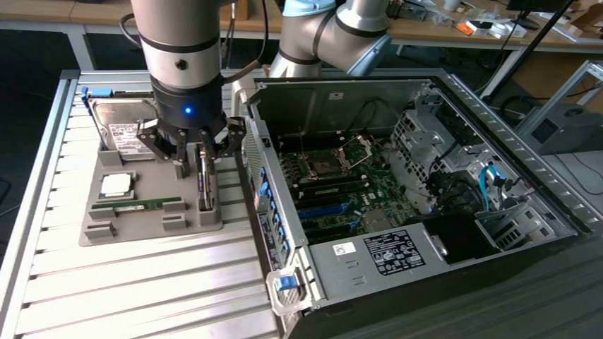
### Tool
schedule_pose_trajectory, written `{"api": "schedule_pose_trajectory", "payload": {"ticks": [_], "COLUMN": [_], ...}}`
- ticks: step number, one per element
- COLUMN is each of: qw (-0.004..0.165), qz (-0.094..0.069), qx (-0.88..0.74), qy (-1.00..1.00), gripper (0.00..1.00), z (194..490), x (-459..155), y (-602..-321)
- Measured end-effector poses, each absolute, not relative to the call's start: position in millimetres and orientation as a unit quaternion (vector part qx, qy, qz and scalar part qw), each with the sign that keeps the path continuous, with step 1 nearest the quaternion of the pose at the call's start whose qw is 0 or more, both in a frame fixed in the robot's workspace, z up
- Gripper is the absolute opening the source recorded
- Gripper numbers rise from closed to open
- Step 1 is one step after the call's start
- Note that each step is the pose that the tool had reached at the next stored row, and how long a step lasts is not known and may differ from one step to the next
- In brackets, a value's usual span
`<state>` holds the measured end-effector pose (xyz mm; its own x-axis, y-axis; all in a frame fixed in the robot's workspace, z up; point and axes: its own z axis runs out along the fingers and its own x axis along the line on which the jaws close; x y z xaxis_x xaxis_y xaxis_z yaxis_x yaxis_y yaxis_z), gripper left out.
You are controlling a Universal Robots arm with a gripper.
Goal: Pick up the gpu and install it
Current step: 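Pick up the gpu and move the gpu toward the slot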
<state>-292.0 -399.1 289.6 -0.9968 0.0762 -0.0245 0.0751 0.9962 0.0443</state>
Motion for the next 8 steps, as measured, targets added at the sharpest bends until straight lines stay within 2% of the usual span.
{"api": "schedule_pose_trajectory", "payload": {"ticks": [8], "qw": [0.013], "qz": [0.022], "qx": [0.038], "qy": [0.999], "gripper": [0.42], "z": [287.5], "x": [-292.0], "y": [-399.1]}}
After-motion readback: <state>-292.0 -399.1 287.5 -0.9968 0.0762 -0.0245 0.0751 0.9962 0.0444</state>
